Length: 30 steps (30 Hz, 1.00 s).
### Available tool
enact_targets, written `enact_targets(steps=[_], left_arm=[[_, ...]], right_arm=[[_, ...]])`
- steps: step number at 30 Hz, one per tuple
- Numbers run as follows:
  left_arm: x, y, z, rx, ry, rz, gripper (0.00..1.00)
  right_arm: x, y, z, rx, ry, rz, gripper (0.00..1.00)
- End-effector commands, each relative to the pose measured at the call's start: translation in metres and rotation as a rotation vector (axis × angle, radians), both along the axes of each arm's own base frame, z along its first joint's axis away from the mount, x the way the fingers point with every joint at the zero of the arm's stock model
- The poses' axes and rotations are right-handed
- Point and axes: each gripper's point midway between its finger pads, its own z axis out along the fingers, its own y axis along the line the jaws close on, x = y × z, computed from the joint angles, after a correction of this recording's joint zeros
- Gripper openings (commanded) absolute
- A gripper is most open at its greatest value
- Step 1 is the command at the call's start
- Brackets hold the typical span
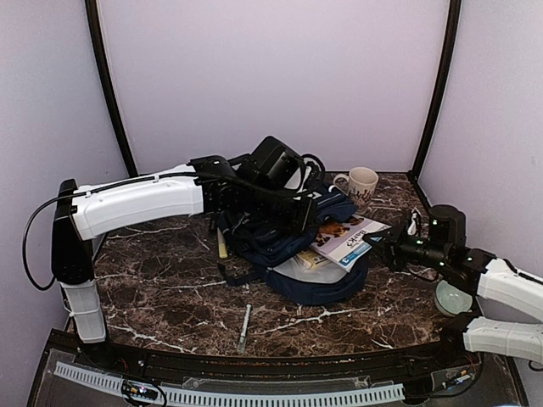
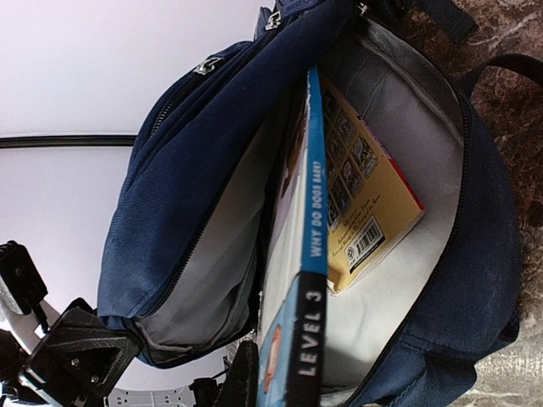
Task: Pack the student bag
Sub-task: Place the book in the largest pocket of the bag.
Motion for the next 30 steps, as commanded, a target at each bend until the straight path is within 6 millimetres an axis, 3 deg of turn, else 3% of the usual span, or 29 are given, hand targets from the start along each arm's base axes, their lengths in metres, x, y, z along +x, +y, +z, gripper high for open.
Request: enact_targets(steps=[1,10,18,19,22,24,26,28,30], left_arm=[[0.0,-0.006,0.057,-0.117,-0.088,0.0,0.0],[-0.001,-0.006,0.058,-0.119,-0.083,-0.002,0.0],[-0.003,-0.009,0.055,-0.122,-0.079,-0.02,0.0],[-0.002,-0.009,0.055,-0.122,-0.079,-0.019,0.0],[-0.002,-0.01,0.053,-0.118,-0.084,-0.023,0.0],[-0.001,-0.012,0.051,-0.116,-0.083,-0.024,0.0],[0.0,-0.013,0.05,-0.116,-0.084,-0.023,0.0],[0.0,-0.014,0.048,-0.117,-0.083,-0.027,0.0],[0.001,-0.016,0.047,-0.116,-0.083,-0.028,0.0]], right_arm=[[0.022,0.008,0.034,0.024,-0.149,-0.045,0.0],[0.045,0.044,0.042,0.017,-0.167,-0.032,0.0],[0.062,0.057,0.034,-0.039,-0.166,-0.015,0.0],[0.062,0.059,0.033,-0.05,-0.163,-0.004,0.06],[0.06,0.068,0.026,-0.082,-0.136,0.054,0.42],[0.056,0.068,0.018,-0.14,-0.095,0.088,0.54],[0.05,0.059,0.009,-0.223,-0.047,0.092,0.69],[0.04,0.042,-0.001,-0.314,-0.001,0.078,0.93],[0.028,0.025,-0.007,-0.382,0.029,0.06,1.0]])
